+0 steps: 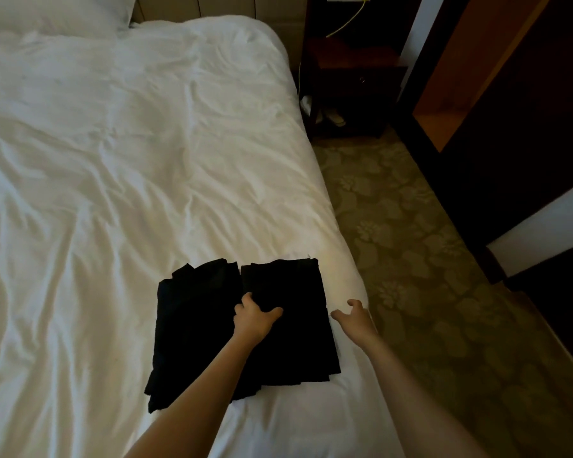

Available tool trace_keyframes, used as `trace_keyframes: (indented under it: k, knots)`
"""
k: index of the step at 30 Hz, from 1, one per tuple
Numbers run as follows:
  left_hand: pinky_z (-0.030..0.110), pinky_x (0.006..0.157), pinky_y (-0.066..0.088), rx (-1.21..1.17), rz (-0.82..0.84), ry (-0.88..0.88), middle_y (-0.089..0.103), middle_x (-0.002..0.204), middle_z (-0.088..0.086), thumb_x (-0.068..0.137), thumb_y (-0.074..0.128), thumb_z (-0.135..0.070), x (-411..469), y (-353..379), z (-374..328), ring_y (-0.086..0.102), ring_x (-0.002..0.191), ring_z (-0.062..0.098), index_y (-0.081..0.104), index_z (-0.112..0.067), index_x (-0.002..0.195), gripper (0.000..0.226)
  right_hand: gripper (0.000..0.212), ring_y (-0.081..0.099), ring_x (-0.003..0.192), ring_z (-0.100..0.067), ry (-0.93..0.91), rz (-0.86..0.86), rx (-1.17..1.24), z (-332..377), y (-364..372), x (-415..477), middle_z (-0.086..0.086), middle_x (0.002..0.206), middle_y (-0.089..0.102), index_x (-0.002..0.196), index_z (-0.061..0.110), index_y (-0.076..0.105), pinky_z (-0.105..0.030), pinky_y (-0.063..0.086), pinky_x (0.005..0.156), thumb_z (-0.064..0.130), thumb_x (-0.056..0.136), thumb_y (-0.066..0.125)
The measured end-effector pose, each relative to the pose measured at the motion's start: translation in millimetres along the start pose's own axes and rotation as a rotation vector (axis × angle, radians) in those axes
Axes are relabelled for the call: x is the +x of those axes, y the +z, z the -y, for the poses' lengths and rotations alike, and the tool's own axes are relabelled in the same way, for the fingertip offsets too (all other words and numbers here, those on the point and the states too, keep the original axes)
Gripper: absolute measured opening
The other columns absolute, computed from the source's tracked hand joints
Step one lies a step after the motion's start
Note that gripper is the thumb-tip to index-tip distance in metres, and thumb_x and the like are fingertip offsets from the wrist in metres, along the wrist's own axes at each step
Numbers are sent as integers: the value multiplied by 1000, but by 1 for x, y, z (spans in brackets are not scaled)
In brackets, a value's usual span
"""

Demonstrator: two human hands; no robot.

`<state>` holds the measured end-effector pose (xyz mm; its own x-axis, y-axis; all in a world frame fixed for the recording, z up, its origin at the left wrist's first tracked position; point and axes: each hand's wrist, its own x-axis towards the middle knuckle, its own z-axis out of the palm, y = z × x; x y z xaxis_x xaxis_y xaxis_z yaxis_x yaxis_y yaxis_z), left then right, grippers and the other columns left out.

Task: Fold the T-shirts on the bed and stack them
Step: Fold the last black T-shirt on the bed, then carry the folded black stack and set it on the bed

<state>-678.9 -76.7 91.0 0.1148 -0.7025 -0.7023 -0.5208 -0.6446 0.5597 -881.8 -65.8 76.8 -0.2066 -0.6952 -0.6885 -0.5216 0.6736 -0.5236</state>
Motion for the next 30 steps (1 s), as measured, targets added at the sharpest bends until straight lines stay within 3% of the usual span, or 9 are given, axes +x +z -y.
trace_keyframes:
  k: [4,7,10,15,16,20,25,27,30]
  knots:
    - [44,108,28,180,-94,-14,16,146,16,83,65,-47,11,20,2,20,135,37,11,-15,147,90,60,38,131,-31,121,101,294,-12,20,32,-13,146,37,145,8,27,-33,33,103,33,96,50]
    - [44,107,28,120,-189,-57,16,145,15,78,71,-43,24,28,6,18,134,37,16,-16,144,90,56,46,127,-30,160,205,488,-21,38,49,-9,133,50,135,8,45,-41,36,107,43,92,53]
    - [41,107,26,-6,-239,-84,16,143,14,75,75,-36,36,32,11,17,133,35,21,-16,138,85,99,47,128,-25,179,362,632,-30,48,72,-5,139,49,141,15,40,-44,34,111,61,61,77]
    - [42,113,23,-249,-227,-142,10,148,15,72,78,-23,52,35,16,16,138,34,9,-15,146,101,119,60,107,-20,89,378,543,-17,53,99,-7,125,58,138,13,39,-24,50,77,51,37,89]
    - [44,113,25,-288,-202,-150,10,150,15,72,78,-21,55,34,18,17,139,34,5,-15,147,105,113,62,103,-21,95,374,540,-17,53,103,-8,121,60,137,11,42,-23,51,73,48,41,90]
    - [45,105,39,-428,-83,-144,31,145,15,75,74,-9,63,27,28,40,129,33,8,-17,149,100,43,64,79,-15,157,287,549,-18,59,90,-6,90,66,115,3,58,-17,49,57,19,78,74]
    - [37,94,46,-431,90,-129,43,135,14,79,70,-8,60,26,21,49,119,31,14,-17,147,88,41,62,76,-18,230,183,598,-31,54,76,-6,86,64,114,-2,58,-24,46,60,18,80,72]
    - [42,98,46,-415,166,-124,43,136,13,77,74,-14,63,33,14,50,117,31,19,-17,144,87,38,61,79,-19,271,160,660,-42,44,71,-8,89,64,113,4,56,-24,46,62,18,81,71]
    - [46,104,41,-300,204,-183,38,140,11,62,84,-38,73,37,10,46,124,33,15,-17,146,110,54,63,93,-26,303,150,740,-62,32,69,-13,103,65,126,6,53,-30,49,74,22,79,73]
